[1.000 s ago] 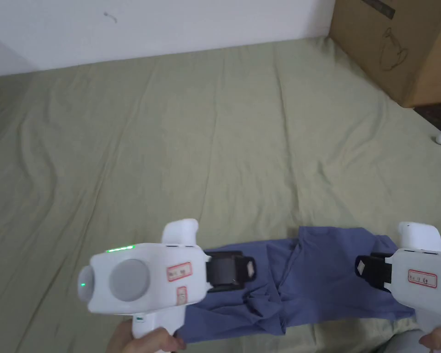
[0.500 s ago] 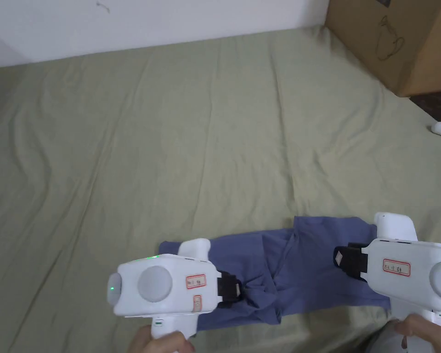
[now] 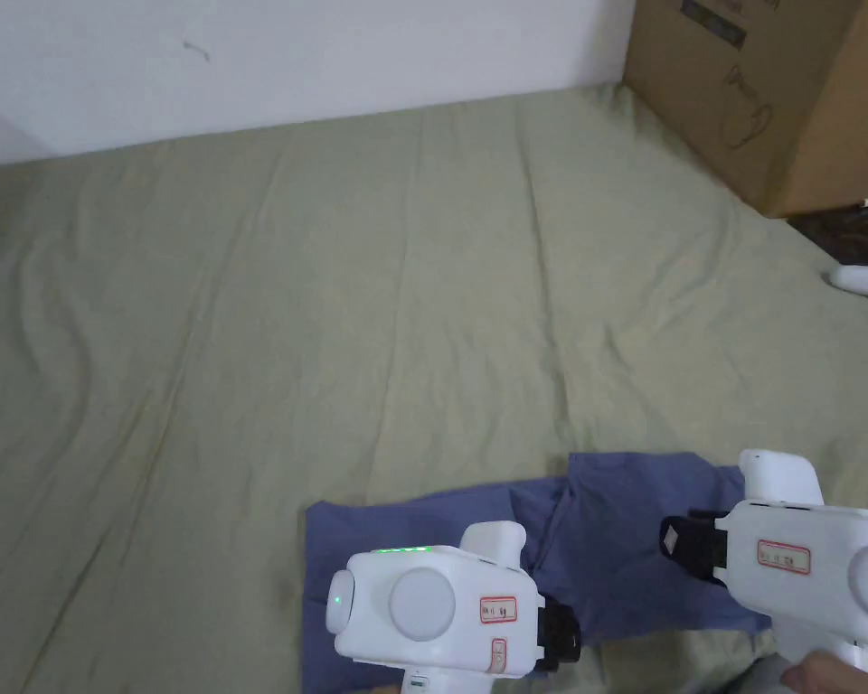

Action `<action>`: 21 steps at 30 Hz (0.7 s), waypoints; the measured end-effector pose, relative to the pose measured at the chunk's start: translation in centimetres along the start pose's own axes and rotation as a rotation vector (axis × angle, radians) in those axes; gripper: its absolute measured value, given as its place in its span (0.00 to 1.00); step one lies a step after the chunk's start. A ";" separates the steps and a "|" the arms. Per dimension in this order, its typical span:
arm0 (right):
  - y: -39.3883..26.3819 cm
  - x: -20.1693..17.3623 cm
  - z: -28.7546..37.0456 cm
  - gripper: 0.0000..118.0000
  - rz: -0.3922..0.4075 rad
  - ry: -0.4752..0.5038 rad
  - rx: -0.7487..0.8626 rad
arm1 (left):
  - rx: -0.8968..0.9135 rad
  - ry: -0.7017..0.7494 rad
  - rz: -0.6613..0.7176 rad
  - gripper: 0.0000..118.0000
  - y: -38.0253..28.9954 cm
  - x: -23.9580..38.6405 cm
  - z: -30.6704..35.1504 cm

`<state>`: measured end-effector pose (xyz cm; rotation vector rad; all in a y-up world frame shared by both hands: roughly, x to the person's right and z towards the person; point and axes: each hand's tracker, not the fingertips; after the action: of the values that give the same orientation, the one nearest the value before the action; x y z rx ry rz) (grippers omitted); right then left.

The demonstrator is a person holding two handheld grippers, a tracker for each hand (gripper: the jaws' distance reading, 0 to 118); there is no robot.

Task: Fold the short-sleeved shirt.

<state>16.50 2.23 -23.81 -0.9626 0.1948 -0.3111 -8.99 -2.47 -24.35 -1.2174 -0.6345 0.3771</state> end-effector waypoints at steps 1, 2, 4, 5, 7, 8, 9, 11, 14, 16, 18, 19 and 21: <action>0.0 -0.1 0.2 0.00 0.003 0.006 0.001 | 0.006 0.022 -0.015 0.00 -0.3 0.0 0.4; 0.0 -0.2 0.3 0.00 0.005 0.012 0.004 | 0.011 0.020 -0.014 0.00 -0.4 -0.3 1.1; 0.1 -0.3 0.6 0.00 0.012 0.017 0.006 | 0.058 -0.028 0.027 0.00 -0.3 -1.4 3.3; 0.1 -0.4 0.6 0.00 0.020 0.016 0.006 | 0.095 -0.060 0.051 0.00 -0.5 -2.4 5.1; 0.2 -0.5 0.6 0.00 0.028 0.006 0.006 | 0.186 -0.093 0.110 0.00 -0.5 -4.7 8.6; 0.2 -0.5 0.6 0.00 0.030 0.007 0.004 | 0.232 -0.095 0.142 0.00 -0.7 -6.2 10.3; 0.2 -0.6 0.6 0.00 0.025 0.005 0.006 | 0.276 -0.071 0.181 0.00 -1.1 -8.0 12.2; 0.2 -0.8 0.4 0.00 0.017 0.018 0.005 | 0.344 -0.028 0.233 0.00 -2.1 -11.0 15.0; 0.2 -1.8 0.0 0.00 0.030 0.029 -0.006 | 0.372 -0.014 0.309 0.00 -4.0 -14.9 17.6; 0.2 -2.6 -0.3 0.00 0.053 0.024 -0.011 | 0.384 0.031 0.322 0.01 -5.1 -16.3 18.6; 0.4 -3.3 -0.5 0.00 0.058 0.036 -0.016 | 0.403 0.024 0.324 0.27 -5.9 -17.1 18.8; 0.4 -3.7 -0.7 0.00 0.060 0.042 -0.018 | 0.413 -0.016 0.339 0.48 -6.0 -17.7 18.3; 0.5 -4.6 -0.9 0.00 0.075 0.047 -0.024 | 0.373 -0.094 0.402 0.87 -5.8 -18.4 16.7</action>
<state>12.00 3.36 -24.65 -0.9698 0.2770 -0.2634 -34.14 -2.66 -19.96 -0.9656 -0.3720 0.8552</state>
